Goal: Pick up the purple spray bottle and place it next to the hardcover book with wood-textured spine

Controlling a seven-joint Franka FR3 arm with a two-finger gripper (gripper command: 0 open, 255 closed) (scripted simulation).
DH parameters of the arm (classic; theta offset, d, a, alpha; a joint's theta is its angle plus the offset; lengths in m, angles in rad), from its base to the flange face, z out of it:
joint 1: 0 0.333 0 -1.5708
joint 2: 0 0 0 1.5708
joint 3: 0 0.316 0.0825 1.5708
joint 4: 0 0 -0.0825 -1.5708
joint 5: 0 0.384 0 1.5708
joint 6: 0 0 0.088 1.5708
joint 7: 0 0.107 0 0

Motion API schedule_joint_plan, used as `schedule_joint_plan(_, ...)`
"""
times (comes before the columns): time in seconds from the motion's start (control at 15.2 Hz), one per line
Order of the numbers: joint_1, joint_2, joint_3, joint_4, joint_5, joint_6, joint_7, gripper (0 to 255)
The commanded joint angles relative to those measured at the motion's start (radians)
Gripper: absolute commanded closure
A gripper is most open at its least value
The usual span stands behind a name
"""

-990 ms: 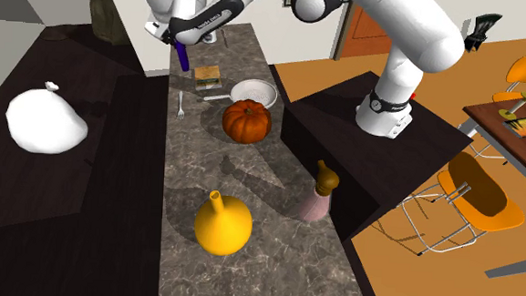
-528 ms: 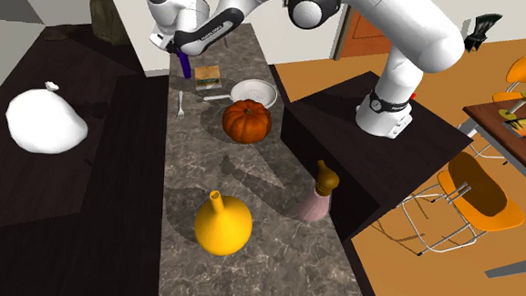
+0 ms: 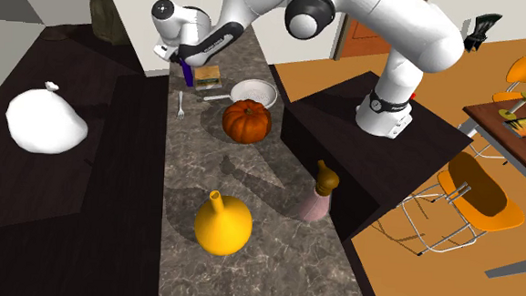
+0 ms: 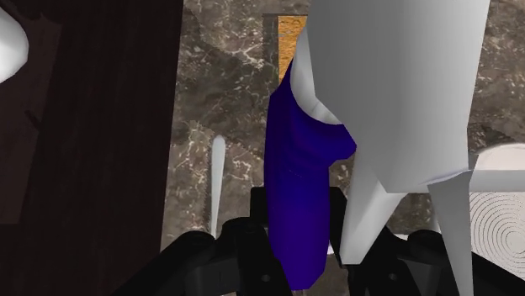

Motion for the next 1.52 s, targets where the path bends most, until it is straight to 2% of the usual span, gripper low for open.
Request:
schedule_joint_plan(0.0,-0.002,0.022,0.0,0.014,0.0,0.007,0.007,255)
schedule_joint_plan(0.66,-0.019,0.152,0.0,0.12,0.005,0.026,0.032,255)
schedule_joint_plan(1.32,-0.052,0.333,0.003,0.33,0.019,-0.006,0.04,255)
schedule_joint_plan(1.45,-0.052,0.333,0.003,0.33,0.019,-0.006,0.04,255)
